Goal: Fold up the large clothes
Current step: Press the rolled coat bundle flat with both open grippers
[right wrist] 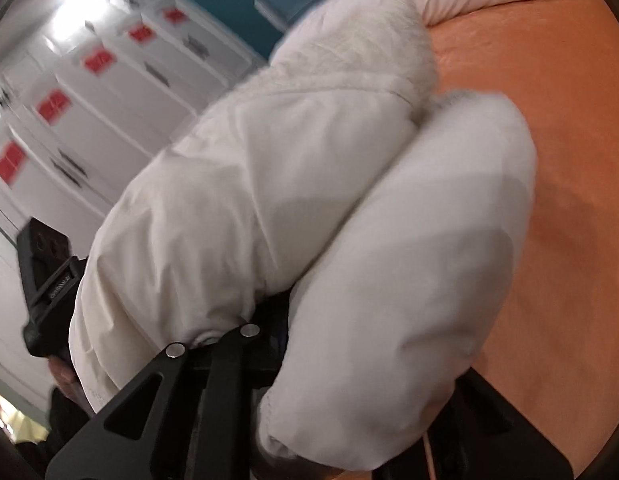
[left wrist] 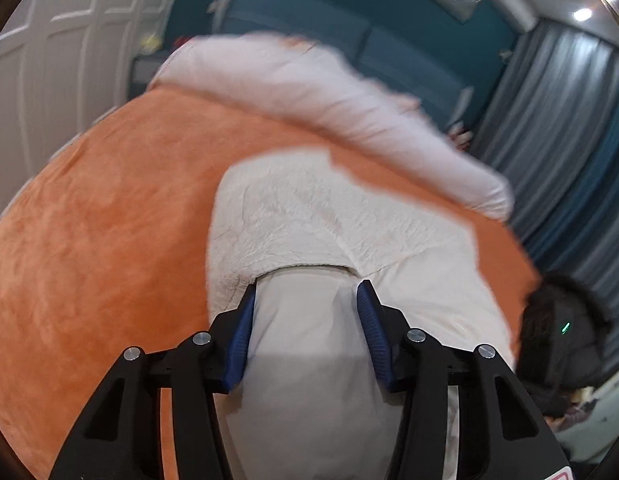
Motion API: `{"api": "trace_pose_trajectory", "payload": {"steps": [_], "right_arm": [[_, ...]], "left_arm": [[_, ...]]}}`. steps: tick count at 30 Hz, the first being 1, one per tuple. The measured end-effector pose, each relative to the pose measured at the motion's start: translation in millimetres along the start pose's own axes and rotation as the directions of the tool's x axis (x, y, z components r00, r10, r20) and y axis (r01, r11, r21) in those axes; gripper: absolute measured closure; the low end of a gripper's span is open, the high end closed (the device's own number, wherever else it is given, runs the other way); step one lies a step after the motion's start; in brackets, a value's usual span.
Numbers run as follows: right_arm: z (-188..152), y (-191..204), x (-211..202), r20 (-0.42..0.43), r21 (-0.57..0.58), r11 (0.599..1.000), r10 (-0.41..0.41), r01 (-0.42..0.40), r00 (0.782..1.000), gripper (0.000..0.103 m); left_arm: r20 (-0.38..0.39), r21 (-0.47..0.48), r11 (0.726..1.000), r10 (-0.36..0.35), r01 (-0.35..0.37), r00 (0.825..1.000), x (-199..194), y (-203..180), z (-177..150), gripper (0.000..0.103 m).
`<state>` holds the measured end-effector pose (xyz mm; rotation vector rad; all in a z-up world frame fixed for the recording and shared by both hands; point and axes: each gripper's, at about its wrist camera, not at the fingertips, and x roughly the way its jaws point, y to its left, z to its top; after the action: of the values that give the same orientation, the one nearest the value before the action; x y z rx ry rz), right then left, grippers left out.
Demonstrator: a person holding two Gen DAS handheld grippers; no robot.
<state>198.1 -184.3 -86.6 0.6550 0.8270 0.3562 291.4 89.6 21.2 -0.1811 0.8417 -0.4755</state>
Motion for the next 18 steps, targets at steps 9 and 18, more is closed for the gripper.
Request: {"api": "trace_pose_trajectory", "payload": {"steps": [9,18], "right_arm": [[-7.9,-21.7,2.1,-0.136,0.074,0.996,-0.037,0.047,0.990,0.073],[-48.7,42.9,-112.6,0.035,0.007,0.978,-0.210,0.210,0.977,0.053]], "left_arm": [[-0.038,-0.097,0.992,0.076,-0.080,0.996,-4.0,23.4,-25.3,0.049],[-0.062,0.065,0.981,0.188,-0.184,0.980,-59.9,-9.0,-51.3,0.034]]}}
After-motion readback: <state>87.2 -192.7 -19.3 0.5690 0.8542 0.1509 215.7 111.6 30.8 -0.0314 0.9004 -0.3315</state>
